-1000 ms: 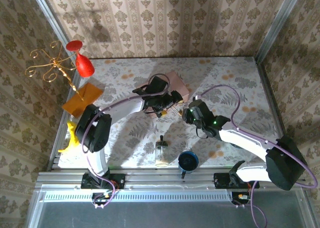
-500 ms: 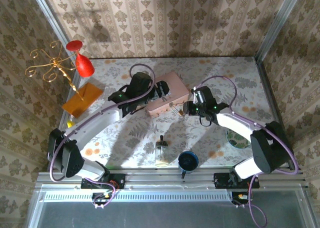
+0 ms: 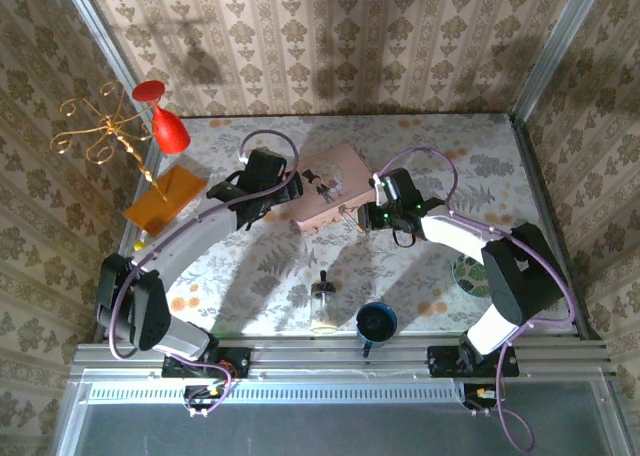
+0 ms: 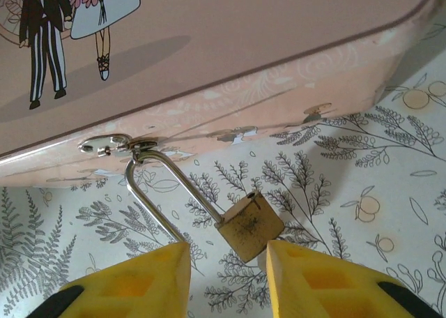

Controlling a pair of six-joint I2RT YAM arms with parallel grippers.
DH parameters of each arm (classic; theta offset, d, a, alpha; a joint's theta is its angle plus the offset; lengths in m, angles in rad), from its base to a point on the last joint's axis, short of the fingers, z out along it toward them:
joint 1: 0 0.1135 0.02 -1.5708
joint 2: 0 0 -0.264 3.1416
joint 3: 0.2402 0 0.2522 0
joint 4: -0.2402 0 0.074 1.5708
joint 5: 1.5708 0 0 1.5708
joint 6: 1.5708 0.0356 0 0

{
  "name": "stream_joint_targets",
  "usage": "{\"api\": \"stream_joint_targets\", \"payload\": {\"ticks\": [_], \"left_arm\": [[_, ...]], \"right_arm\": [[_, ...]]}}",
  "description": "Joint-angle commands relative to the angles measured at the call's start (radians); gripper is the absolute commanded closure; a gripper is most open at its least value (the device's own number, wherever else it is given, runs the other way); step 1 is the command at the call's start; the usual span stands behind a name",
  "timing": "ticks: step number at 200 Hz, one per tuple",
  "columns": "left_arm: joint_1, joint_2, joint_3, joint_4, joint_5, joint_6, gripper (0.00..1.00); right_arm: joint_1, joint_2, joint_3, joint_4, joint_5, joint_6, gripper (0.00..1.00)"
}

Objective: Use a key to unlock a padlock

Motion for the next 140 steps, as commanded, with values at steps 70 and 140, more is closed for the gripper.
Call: {"api": "stream_joint_targets", "payload": {"ticks": [70,140], "left_arm": [[0.016,0.188,0.076,-0.076,-0.070,0.161,0.00],[0.016,0.236,0.092,-0.119,-0.071,0.160,0.00]], "right_arm": [[-0.012,0.083,0.074,-0.029,-0.013,-0.068,0.70],[-0.007,0.155,0.107,0.005,-0.083,-0.085,0.72]]}}
